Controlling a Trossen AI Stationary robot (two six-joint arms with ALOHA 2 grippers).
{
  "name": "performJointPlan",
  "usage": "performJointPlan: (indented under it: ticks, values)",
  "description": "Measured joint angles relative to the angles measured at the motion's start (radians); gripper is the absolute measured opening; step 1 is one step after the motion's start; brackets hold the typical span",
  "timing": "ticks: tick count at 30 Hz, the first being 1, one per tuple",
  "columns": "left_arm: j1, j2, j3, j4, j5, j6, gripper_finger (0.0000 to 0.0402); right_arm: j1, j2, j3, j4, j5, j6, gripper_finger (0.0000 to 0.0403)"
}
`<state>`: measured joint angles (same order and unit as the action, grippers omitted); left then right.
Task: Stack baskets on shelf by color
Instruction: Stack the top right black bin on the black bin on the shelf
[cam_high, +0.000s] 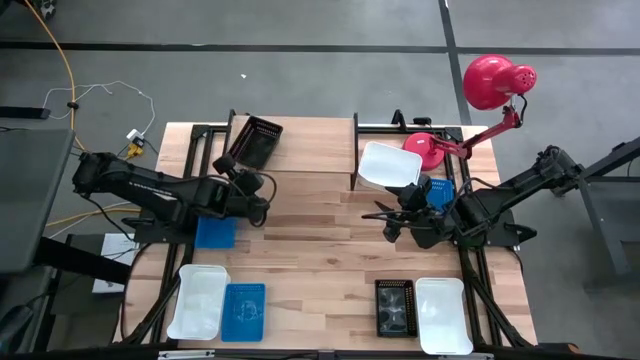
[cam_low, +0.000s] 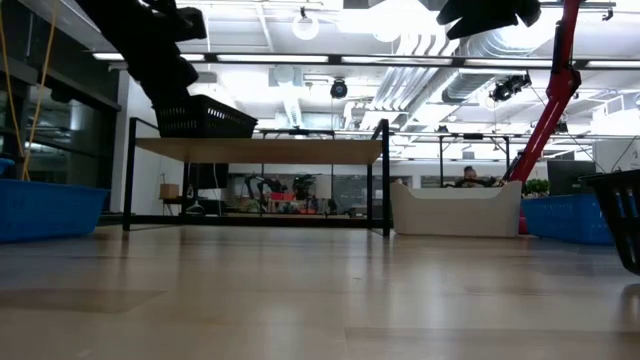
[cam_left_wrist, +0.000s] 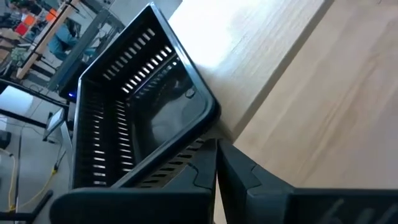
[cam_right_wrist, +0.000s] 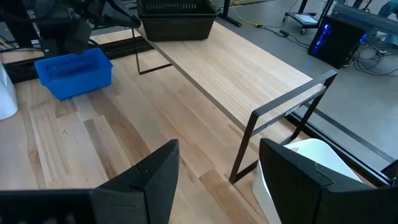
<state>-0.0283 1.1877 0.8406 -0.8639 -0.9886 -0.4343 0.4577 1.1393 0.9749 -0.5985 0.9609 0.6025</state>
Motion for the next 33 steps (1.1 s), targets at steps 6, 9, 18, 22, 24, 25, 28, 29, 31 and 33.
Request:
performJointPlan:
  ticks: [6, 9, 18, 22, 24, 25, 28, 29, 31, 33]
  values:
    - [0.022, 0.000, 0.000, 0.045, 0.009, 0.049, 0.0000, 0.000, 0.000, 0.000, -0.004, 0.000, 0.000, 0.0208]
    - [0.030, 0.000, 0.000, 0.107, 0.009, 0.098, 0.0000, 0.000, 0.000, 0.000, -0.004, 0.001, 0.000, 0.0208]
    - [0.073, 0.000, 0.000, 0.307, 0.072, 0.275, 0.0000, 0.000, 0.000, 0.000, -0.004, 0.001, 0.000, 0.0208]
    - [0.086, 0.000, 0.000, 0.398, 0.115, 0.357, 0.0000, 0.000, 0.000, 0.000, -0.004, 0.001, 0.000, 0.0208]
    - [0.087, -0.005, 0.006, 0.452, 0.205, 0.383, 0.0000, 0.000, 0.000, 0.000, -0.004, 0.001, 0.000, 0.0208]
    - [0.086, -0.012, 0.019, 0.464, 0.251, 0.386, 0.0000, 0.000, 0.000, 0.000, -0.004, 0.001, 0.000, 0.0208]
    - [0.085, -0.015, 0.089, 0.502, 0.336, 0.415, 0.0000, 0.000, 0.000, 0.000, -0.004, 0.004, 0.000, 0.0208]
    - [0.085, -0.015, 0.116, 0.501, 0.348, 0.446, 0.0000, 0.000, 0.000, 0.000, -0.004, 0.010, 0.000, 0.0208]
    - [0.097, -0.012, 0.182, 0.507, 0.360, 0.521, 0.0000, 0.000, 0.000, 0.000, -0.004, 0.017, 0.000, 0.0208]
    - [0.145, 0.012, 0.271, 0.495, 0.417, 0.578, 0.0000, 0.000, 0.000, 0.000, -0.004, 0.031, 0.001, 0.0208]
